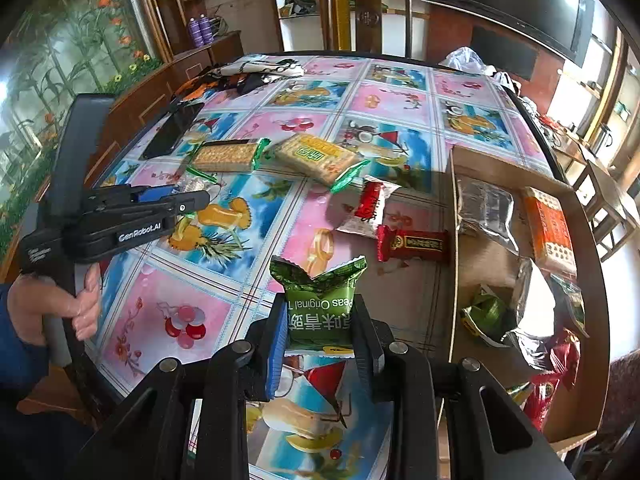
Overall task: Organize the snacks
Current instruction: 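Carry the clear bag and green peas bag over the cardboard box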
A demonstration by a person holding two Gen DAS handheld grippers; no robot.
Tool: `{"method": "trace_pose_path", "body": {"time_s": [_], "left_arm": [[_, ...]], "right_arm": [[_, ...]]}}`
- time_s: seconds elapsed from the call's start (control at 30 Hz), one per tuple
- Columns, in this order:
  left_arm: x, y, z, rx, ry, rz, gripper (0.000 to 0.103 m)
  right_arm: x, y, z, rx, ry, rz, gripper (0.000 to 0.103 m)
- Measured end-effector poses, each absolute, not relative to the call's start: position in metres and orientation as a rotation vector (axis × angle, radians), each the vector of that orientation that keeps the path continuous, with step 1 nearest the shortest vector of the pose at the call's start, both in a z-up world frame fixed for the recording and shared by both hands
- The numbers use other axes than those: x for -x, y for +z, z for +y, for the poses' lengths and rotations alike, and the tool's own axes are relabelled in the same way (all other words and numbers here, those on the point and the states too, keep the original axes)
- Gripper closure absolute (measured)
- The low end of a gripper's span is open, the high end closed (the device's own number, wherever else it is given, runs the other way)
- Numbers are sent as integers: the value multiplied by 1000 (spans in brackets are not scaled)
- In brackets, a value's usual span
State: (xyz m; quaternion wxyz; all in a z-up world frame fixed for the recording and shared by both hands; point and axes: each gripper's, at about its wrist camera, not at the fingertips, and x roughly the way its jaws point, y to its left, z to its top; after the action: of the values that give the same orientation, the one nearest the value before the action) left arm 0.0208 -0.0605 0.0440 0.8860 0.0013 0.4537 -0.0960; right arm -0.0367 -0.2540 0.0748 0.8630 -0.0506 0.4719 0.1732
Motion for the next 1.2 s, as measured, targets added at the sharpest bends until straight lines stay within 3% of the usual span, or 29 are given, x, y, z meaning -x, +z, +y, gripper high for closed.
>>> {"method": "trace_pose_path", "body": {"time_s": [0.63, 1.2], "left_arm": [[5, 79, -177, -98, -461, 877, 74], [7, 87, -235, -178, -521, 855, 74]], "right_arm": [[48, 83, -317, -4, 241, 974, 71], [52, 89, -367, -55, 174, 951, 71]]}}
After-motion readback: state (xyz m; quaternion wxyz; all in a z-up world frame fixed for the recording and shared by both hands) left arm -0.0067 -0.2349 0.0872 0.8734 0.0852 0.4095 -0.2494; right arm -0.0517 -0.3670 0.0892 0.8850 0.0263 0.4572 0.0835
